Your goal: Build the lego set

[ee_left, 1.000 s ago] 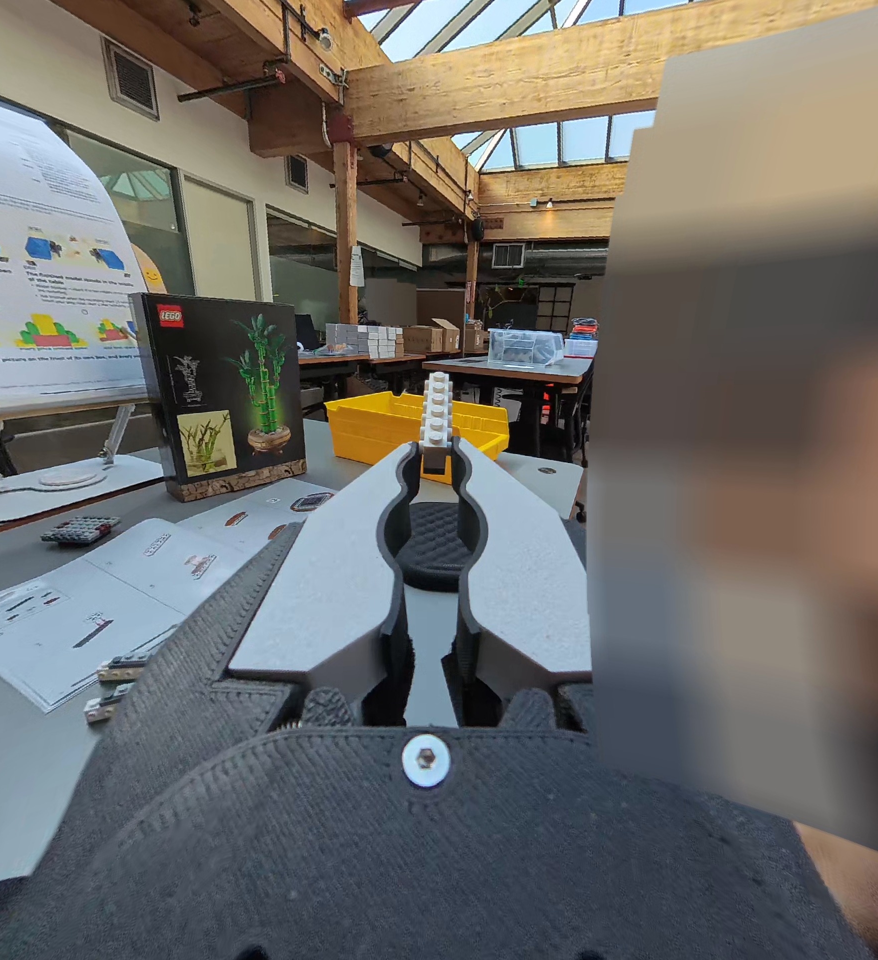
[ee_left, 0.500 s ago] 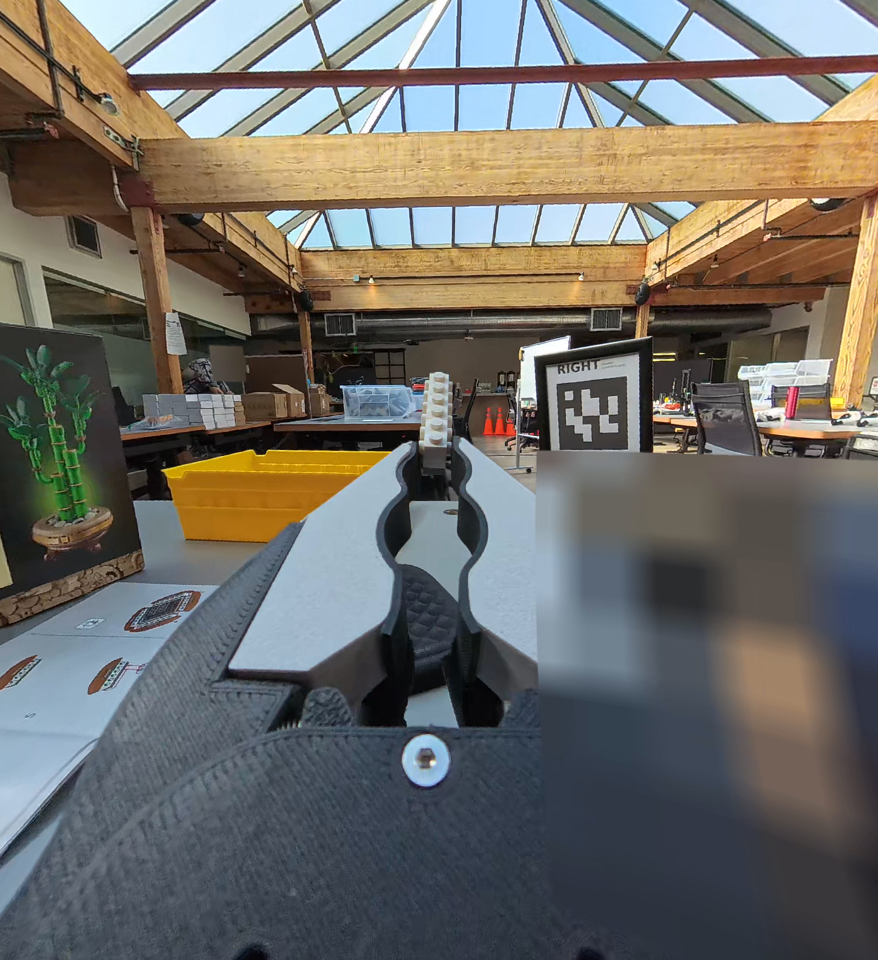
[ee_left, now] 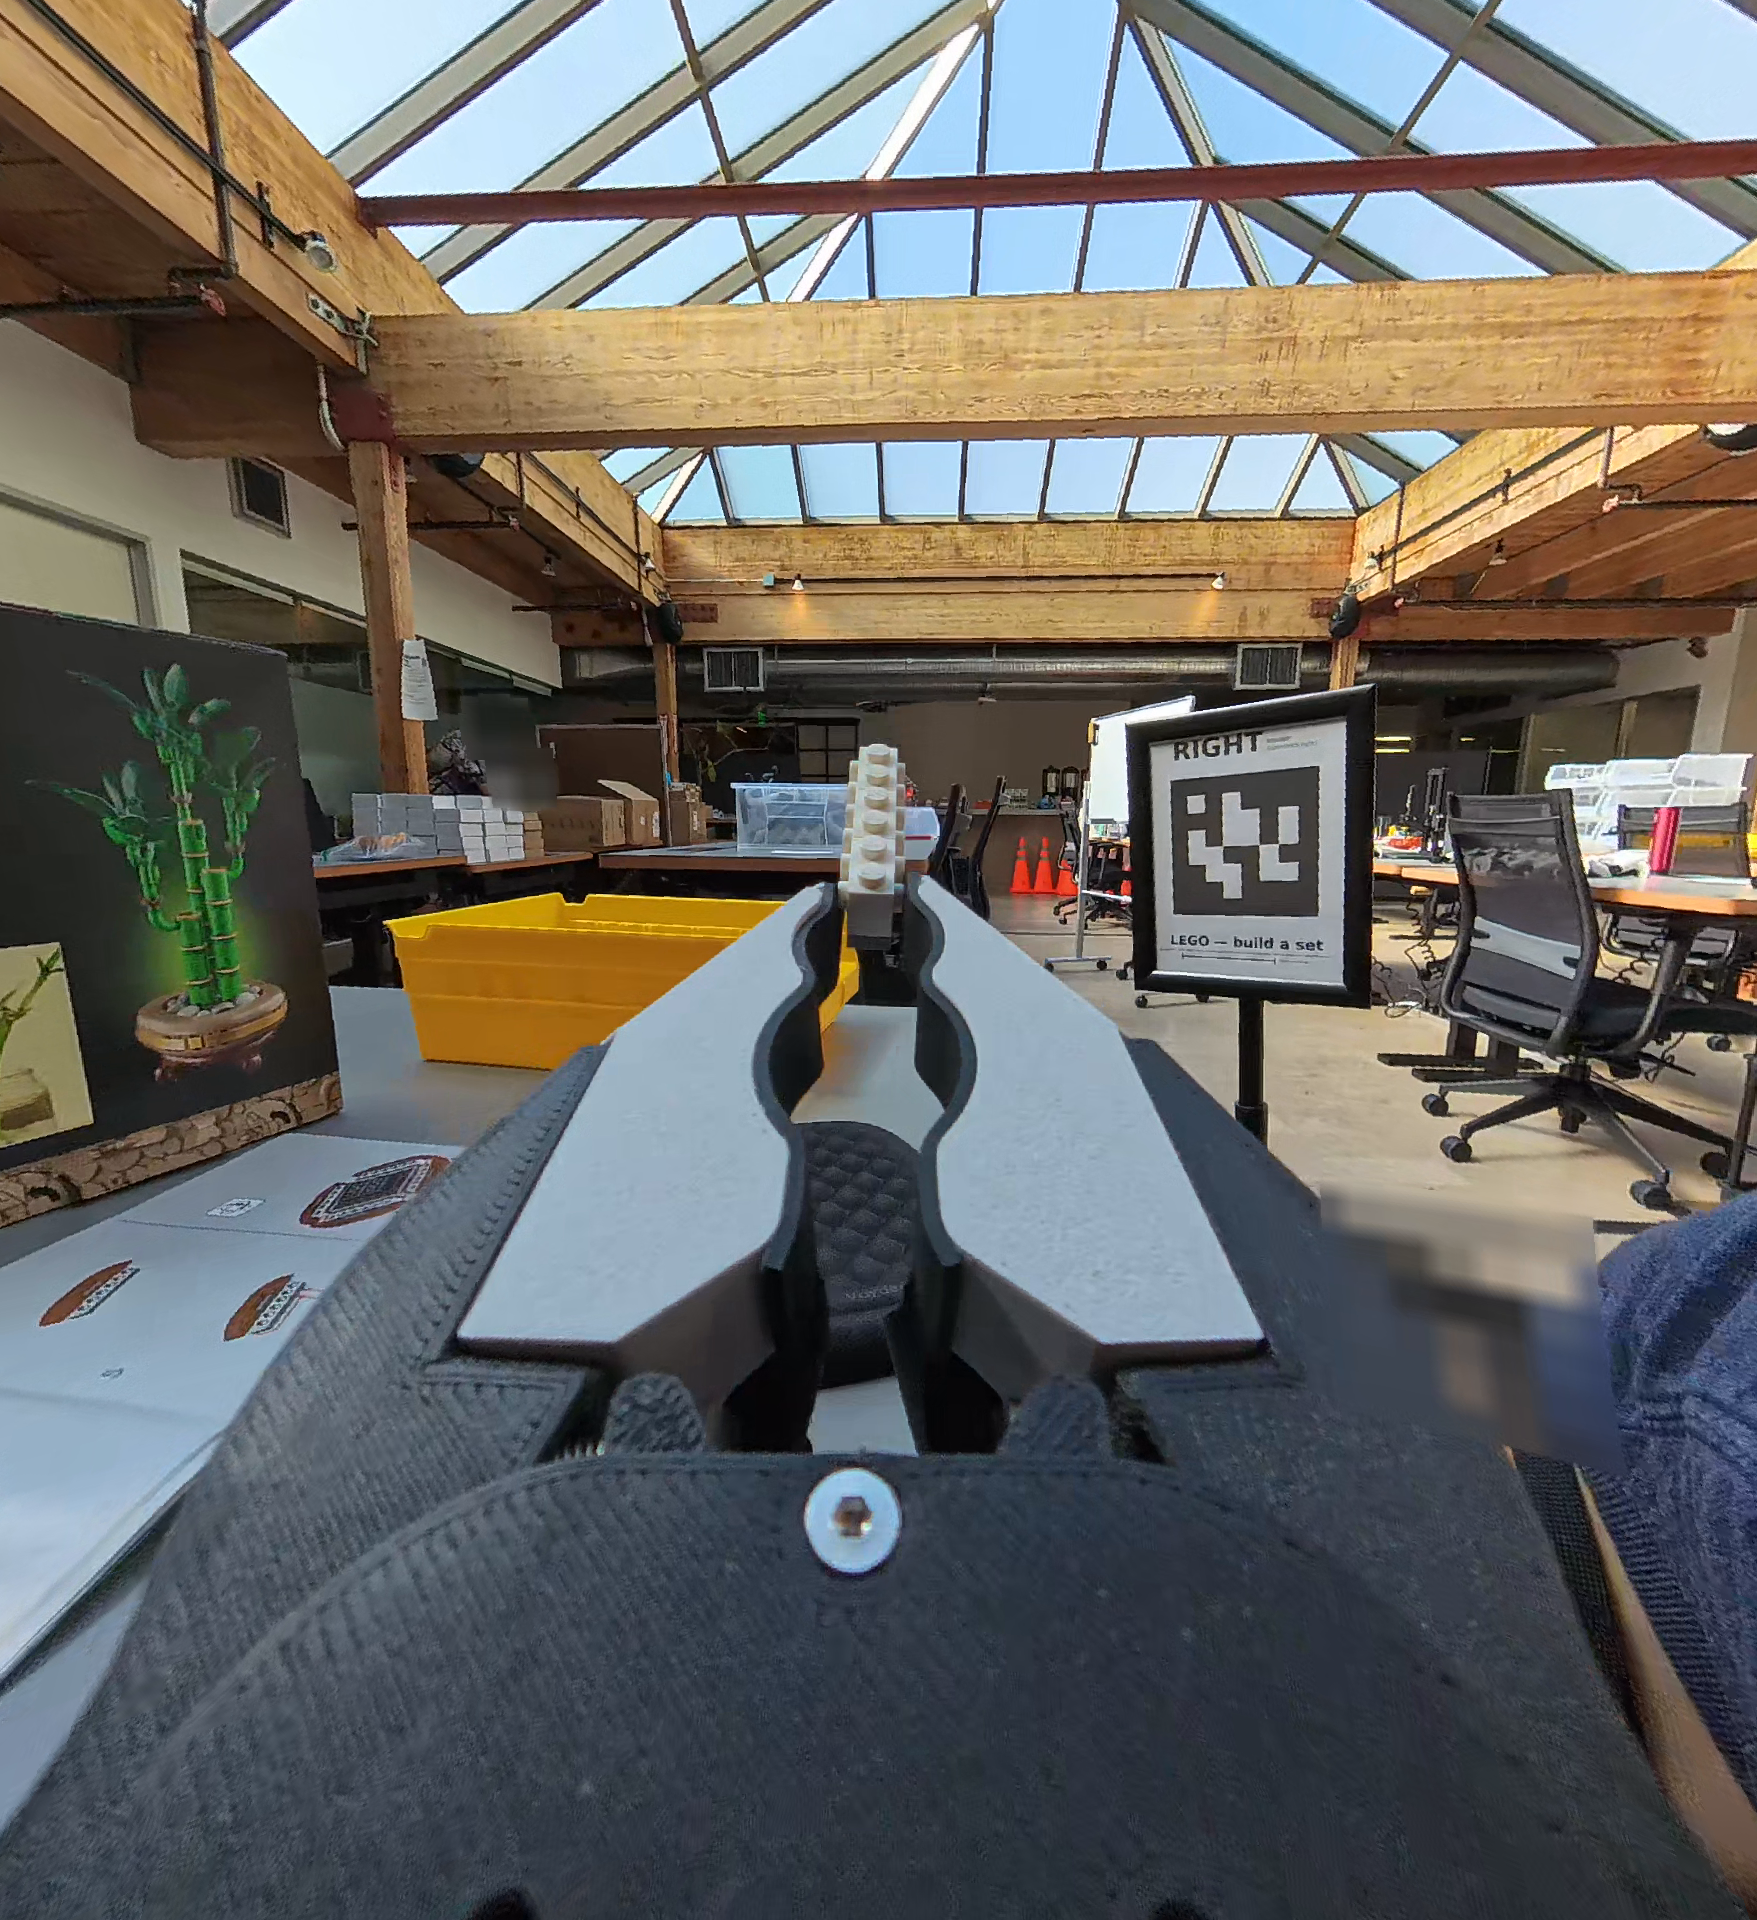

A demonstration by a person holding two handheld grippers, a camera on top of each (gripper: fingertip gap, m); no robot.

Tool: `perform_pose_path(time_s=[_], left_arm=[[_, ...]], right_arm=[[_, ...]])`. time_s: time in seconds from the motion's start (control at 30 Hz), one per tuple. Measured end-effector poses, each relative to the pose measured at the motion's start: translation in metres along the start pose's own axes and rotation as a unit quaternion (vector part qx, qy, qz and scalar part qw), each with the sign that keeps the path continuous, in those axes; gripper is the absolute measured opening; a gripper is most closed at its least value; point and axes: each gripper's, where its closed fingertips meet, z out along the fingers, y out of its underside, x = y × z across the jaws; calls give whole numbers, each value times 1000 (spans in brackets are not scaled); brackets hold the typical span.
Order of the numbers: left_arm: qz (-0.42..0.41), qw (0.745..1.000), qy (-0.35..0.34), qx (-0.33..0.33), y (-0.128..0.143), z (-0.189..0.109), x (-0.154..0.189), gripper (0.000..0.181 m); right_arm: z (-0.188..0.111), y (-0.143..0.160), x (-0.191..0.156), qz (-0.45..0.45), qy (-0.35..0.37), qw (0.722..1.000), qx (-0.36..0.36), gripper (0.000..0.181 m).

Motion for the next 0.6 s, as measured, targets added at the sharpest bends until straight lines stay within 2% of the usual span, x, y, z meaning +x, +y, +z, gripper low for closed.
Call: perform_pose_path(time_s=[0.1,0.13,0.17,0.27,0.33,0.43,0.53,0.6], left_arm=[[-26,1000,0,-16,9,3,-6,9],[-28,999,-2,-19,11,3,-7,9],[-27,999,-4,-22,12,3,-8,9],[-22,999,-1,-26,13,4,-5,9],[-17,999,1,-28,13,5,-3,9],[-19,999,-1,-33,15,9,-3,9],[12,998,-16,-55,20,11,-5,9],[61,995,-28,-72,22,11,-4,9]], right_arm=[[11,2,2,-21,8,1000,-2,21],[13,0,1,-25,5,1000,1,7],[13,-1,1,-26,1,1000,-2,7],[1,-2,2,32,-9,999,-4,7],[-24,-11,-2,90,-27,995,28,7],[-74,-8,-9,199,-54,978,33,7],[-137,-9,-16,331,-64,941,30,6],[-189,-25,-20,388,-62,919,40,6]])
